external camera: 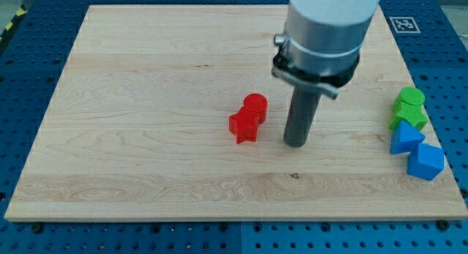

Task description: Slide the red circle to the left side of the board

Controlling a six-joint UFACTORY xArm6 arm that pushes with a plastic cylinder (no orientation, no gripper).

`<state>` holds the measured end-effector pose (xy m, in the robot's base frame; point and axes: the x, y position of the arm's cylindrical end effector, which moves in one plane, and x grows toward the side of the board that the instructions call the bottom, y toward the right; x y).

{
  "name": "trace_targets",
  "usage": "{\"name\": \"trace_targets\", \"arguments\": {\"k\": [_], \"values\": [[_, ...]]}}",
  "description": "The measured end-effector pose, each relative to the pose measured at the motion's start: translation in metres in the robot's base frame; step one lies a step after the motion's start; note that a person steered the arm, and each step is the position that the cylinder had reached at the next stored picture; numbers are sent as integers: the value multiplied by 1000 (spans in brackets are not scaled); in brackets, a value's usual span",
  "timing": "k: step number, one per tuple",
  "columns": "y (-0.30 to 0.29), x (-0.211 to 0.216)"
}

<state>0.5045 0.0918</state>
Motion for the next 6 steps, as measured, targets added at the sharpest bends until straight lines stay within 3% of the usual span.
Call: {"name": "trace_targets", "arguments": {"k": [2, 6], "values": [[-11, -33], [-36, -43]]}}
